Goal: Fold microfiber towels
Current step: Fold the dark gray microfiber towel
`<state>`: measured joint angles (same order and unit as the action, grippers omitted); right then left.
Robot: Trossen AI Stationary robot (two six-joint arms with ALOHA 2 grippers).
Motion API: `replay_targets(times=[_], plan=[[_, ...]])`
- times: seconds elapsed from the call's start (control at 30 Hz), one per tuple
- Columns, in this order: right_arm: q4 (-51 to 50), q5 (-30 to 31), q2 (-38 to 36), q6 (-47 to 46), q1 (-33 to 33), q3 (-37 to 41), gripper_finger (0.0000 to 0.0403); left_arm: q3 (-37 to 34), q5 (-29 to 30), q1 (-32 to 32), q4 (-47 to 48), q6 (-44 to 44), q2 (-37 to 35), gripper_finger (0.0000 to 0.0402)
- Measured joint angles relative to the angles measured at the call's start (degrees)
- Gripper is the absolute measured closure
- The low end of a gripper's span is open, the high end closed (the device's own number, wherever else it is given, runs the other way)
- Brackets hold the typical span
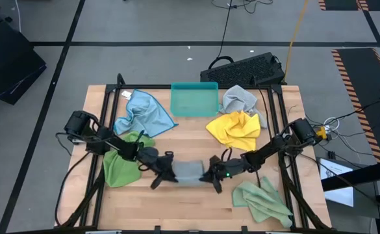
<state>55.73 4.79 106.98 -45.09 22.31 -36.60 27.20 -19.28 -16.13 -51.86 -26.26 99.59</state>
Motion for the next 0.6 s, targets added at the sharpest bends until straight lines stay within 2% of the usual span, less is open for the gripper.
replay_targets(times=[0.07,0.17,0.37,0.47,0.6], plan=[[2.67,-1.83,0.0,1.33,1.1,-0.04,0.0392,-0.02,-1.48,-1.08,-3.32,-0.46,-0.06,0.0385],[2.93,-0.87,-0.02,2.61,1.77,-0.07,0.0392,-0.02,-1.24,-1.19,-3.53,0.29,-1.54,0.0394],[-5.64,6.04,0.03,-0.95,-0.13,0.11,0.0392,-0.09,4.66,3.11,8.47,-0.61,-1.28,0.0383],[-6.14,5.78,0.04,-1.61,-0.68,0.05,0.0392,-0.11,5.26,5.3,11.99,-0.73,-1.22,0.0386],[-4.25,1.54,0.04,-0.83,-0.6,0.1,0.0392,-0.19,1.04,5.02,8.46,0.67,-1.22,0.0395]])
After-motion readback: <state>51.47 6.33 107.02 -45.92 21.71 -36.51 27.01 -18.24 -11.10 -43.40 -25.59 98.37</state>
